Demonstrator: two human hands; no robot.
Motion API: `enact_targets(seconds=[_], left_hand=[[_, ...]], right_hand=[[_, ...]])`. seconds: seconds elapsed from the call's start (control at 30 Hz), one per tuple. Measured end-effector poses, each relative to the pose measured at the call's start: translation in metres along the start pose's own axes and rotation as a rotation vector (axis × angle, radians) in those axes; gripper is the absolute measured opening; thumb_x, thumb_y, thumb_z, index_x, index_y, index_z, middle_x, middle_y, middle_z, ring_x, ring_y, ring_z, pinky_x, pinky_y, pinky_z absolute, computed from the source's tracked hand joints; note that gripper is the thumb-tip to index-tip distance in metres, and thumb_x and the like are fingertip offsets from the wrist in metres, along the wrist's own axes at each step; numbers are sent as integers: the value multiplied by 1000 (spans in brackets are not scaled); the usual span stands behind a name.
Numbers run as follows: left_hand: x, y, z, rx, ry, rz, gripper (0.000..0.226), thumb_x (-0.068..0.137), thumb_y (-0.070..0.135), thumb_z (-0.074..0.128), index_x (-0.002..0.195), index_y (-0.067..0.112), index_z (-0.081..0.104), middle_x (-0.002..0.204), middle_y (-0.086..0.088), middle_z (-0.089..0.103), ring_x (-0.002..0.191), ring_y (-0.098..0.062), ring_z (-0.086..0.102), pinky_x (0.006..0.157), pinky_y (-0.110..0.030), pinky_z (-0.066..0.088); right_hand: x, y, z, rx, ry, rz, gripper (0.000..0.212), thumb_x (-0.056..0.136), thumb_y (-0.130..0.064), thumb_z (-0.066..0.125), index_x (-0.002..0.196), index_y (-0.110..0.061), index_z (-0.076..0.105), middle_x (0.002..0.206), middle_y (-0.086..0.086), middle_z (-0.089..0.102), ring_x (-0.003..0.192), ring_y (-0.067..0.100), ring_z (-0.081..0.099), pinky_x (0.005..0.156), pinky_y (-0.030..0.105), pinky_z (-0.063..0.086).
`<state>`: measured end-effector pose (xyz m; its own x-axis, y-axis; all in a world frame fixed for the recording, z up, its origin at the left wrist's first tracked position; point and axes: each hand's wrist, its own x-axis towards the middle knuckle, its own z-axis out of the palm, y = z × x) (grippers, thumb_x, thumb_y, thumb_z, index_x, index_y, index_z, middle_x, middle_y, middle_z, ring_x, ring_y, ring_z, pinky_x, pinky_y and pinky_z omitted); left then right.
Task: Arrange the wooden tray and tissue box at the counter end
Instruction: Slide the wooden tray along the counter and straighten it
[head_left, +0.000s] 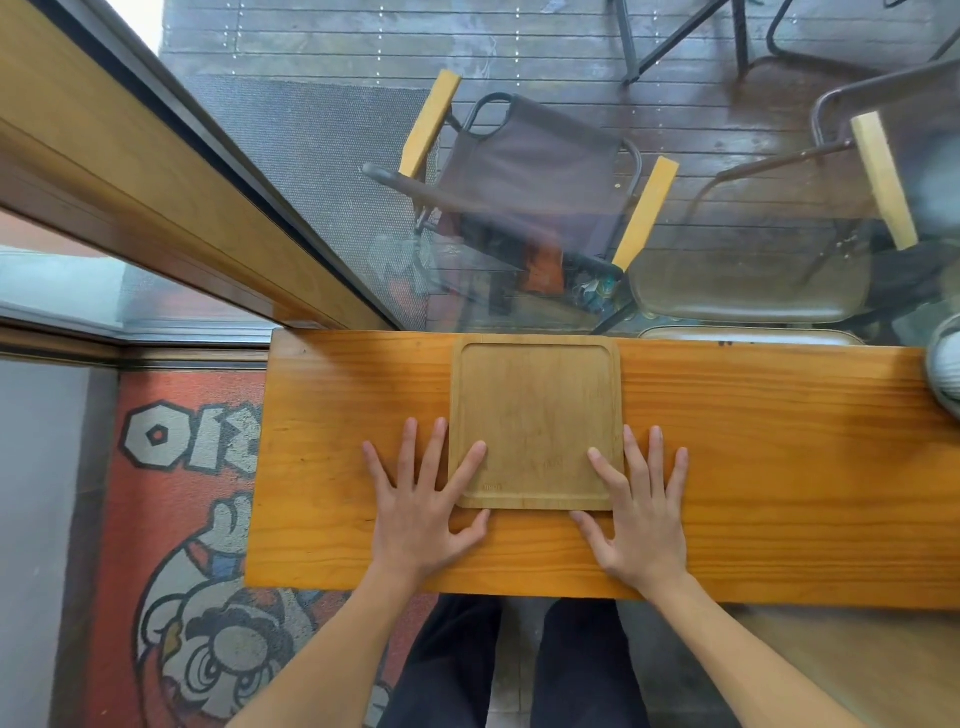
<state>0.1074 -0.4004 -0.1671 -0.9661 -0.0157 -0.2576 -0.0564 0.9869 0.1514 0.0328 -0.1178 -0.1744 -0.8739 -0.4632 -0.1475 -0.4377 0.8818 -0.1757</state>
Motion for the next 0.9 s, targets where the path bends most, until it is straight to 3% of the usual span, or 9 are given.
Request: enact_targets(seconds=[0.3, 0.4, 0.5, 0.57, 0.63, 0.67, 0.77, 0.83, 0.9], left_hand=[[1, 0, -2, 18, -29, 13, 92, 79, 74, 51, 160, 42, 19, 168, -13, 27, 156, -44, 19, 114, -82, 5], [-2, 7, -18, 18, -122, -26, 90, 80, 73, 50, 159, 41, 20, 168, -14, 27, 155, -45, 19, 112, -83, 11], [-4, 20, -42, 36, -272, -132, 87, 87, 71, 37, 158, 48, -8, 173, -9, -1, 158, -39, -7, 116, -78, 5], [-2, 31, -64, 37, -425, -207, 87, 93, 58, 38, 152, 51, -26, 171, -7, -21, 155, -36, -25, 118, -75, 1], [-1, 53, -91, 71, -499, -273, 94, 92, 32, 48, 157, 46, -18, 168, -10, -28, 153, -38, -31, 118, -75, -2], [0, 70, -103, 70, -499, -314, 95, 89, 23, 50, 159, 43, -11, 168, -12, -28, 153, -38, -31, 118, -74, -4], [6, 139, -128, -17, -363, -397, 88, 87, 15, 50, 163, 33, 8, 172, -12, -9, 158, -36, -17, 121, -67, -3], [16, 193, -139, -225, -231, -434, 70, 91, 12, 51, 158, 19, 31, 166, -15, 26, 156, -34, 15, 125, -55, 15], [32, 249, -150, -617, -107, -517, 50, 95, 6, 50, 145, 6, 52, 147, -18, 54, 138, -33, 47, 117, -46, 38]], right_hand=[[-1, 2, 3, 26, 1, 0, 76, 86, -69, 45, 151, -31, 34, 166, 14, 22, 155, 43, 5, 119, 70, 3], [0, -2, -10, 59, -71, 13, 75, 85, -68, 49, 150, -32, 36, 166, 12, 22, 155, 42, 4, 119, 70, 3], [-2, -3, -30, 131, -172, 45, 74, 86, -65, 49, 151, -36, 32, 168, 8, 17, 156, 39, -3, 121, 65, -4], [3, 3, -50, 172, -302, 35, 73, 89, -58, 50, 154, -42, 22, 170, 4, 5, 155, 35, -15, 122, 62, -8], [10, 15, -80, 229, -493, -17, 69, 93, -44, 54, 154, -46, 22, 170, 2, -3, 155, 32, -14, 124, 59, -4], [13, 24, -98, 276, -579, -32, 63, 95, -38, 55, 153, -44, 30, 170, 1, -2, 157, 32, -3, 125, 56, 6], [9, 64, -157, 485, -663, 78, 38, 100, -38, 51, 137, -32, 59, 161, 0, 35, 142, 26, 43, 110, 50, 42], [-12, 101, -192, 592, -560, 163, 32, 100, -41, 49, 121, -26, 69, 135, -1, 64, 123, 23, 59, 98, 42, 50], [-42, 147, -220, 721, -435, 271, 30, 99, -41, 50, 104, -24, 74, 111, -2, 74, 104, 20, 65, 84, 36, 51]])
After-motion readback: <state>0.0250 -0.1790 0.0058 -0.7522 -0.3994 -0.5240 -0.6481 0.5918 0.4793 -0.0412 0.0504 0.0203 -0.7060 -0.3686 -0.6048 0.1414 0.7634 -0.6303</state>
